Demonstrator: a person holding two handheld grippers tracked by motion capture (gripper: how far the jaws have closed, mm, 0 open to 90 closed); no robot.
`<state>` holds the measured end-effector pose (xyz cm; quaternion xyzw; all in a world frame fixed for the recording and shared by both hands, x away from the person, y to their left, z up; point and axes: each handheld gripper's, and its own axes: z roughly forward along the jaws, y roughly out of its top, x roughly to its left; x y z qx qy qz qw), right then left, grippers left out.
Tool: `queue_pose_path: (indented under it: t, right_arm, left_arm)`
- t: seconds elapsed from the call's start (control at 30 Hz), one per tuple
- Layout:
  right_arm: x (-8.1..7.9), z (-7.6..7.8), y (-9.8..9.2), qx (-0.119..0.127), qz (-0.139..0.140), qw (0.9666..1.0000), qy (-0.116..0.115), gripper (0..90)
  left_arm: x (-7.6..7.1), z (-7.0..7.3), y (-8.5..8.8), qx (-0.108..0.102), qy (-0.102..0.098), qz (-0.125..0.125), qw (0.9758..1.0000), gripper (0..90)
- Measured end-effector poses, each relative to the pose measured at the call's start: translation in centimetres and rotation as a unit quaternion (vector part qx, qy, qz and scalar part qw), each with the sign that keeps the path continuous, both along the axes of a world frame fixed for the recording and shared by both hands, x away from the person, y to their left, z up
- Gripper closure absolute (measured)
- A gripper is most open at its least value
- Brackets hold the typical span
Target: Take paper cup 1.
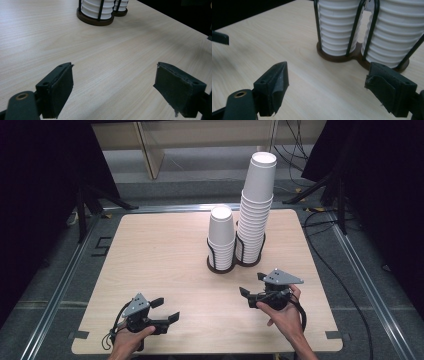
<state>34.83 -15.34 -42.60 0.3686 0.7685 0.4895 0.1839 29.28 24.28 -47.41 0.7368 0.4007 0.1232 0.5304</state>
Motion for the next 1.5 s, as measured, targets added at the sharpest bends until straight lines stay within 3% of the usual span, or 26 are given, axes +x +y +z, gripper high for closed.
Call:
queue_pose_path:
  t: [0.27, 0.33, 0.37, 0.5, 0.53, 0.8, 0.83, 0.9, 0.93, 0.97, 1.07, 1.1, 1.2, 1.23, 1.27, 1.43, 1.5]
  right_arm:
    - [1.5, 2.1, 1.0, 0.006, -0.002, 0.9998, -0.018, 17.7]
    - [1.9, 2.7, 1.2, 0.015, 0.002, 0.9995, -0.028, 17.6]
    - [2.1, 2.9, 1.3, 0.032, 0.011, 0.9992, -0.021, 17.7]
    - [2.6, 3.8, 1.5, 0.043, 0.003, 0.9988, -0.021, 17.1]
    - [2.8, 4.0, 1.6, 0.055, 0.012, 0.9983, -0.015, 17.1]
    - [3.7, 5.5, 2.9, 0.043, 0.027, 0.9979, -0.042, 15.8]
    - [3.7, 5.7, 3.0, 0.047, 0.028, 0.9979, -0.034, 15.8]
    - [4.1, 6.1, 3.3, 0.052, 0.034, 0.9973, -0.04, 15.8]
    - [4.4, 6.3, 3.3, 0.042, 0.029, 0.9974, -0.05, 15.8]
    - [4.6, 6.5, 3.5, 0.052, 0.034, 0.9967, -0.052, 15.8]
    - [5.0, 7.0, 3.6, 0.044, 0.031, 0.9972, -0.051, 15.7]
    - [5.5, 7.4, 3.8, 0.047, 0.034, 0.9964, -0.061, 15.7]
    - [6.2, 7.9, 4.2, 0.052, 0.037, 0.9964, -0.057, 15.5]
    - [6.5, 8.0, 4.4, 0.054, 0.041, 0.996, -0.058, 15.4]
    - [6.7, 8.2, 4.5, 0.043, 0.039, 0.9962, -0.065, 15.4]
    - [7.9, 8.7, 5.3, 0.046, 0.03, 0.996, -0.07, 15.4]
    - [8.1, 8.9, 5.5, 0.036, 0.021, 0.9972, -0.062, 15.4]
  left_arm:
    - [0.0, 0.0, -0.1, 0.006, 0.001, 0.004, 1.0, 14.6]
    - [0.0, 0.1, 0.1, 0.019, 0.005, 0.001, 0.9998, 14.5]
    - [0.0, 0.0, 0.0, 0.015, 0.001, 0.0, 0.9999, 14.6]
    - [0.0, 0.0, -0.1, 0.011, 0.002, 0.001, 0.9999, 14.6]
    - [0.0, 0.0, -0.1, 0.011, 0.002, 0.001, 0.9999, 14.6]
    - [0.0, 0.0, 0.0, 0.014, 0.004, 0.005, 0.9999, 14.6]
    - [0.0, -0.1, 0.0, 0.014, 0.003, 0.006, 0.9999, 14.6]
    - [0.1, -0.1, -0.1, 0.006, 0.002, 0.008, 0.9999, 14.6]
    - [0.1, -0.1, 0.0, 0.008, 0.002, 0.007, 0.9999, 14.6]
    - [0.1, -0.1, 0.0, 0.006, 0.002, 0.009, 0.9999, 14.6]
    - [0.1, -0.1, 0.0, 0.005, 0.002, 0.009, 0.9999, 14.6]
    - [0.0, 0.0, 0.0, 0.015, 0.004, 0.008, 0.9999, 14.6]
    - [0.1, -0.1, 0.0, 0.006, 0.002, 0.01, 0.9999, 14.6]
    - [0.0, 0.0, 0.1, 0.016, 0.004, 0.013, 0.9998, 14.6]
    - [0.0, 0.0, 0.1, 0.017, 0.006, 0.014, 0.9997, 14.6]
    - [0.0, -0.1, 0.0, 0.008, 0.002, 0.008, 0.9999, 14.6]
    - [-0.1, -0.1, -0.1, 0.013, 0.003, 0.011, 0.9998, 14.6]
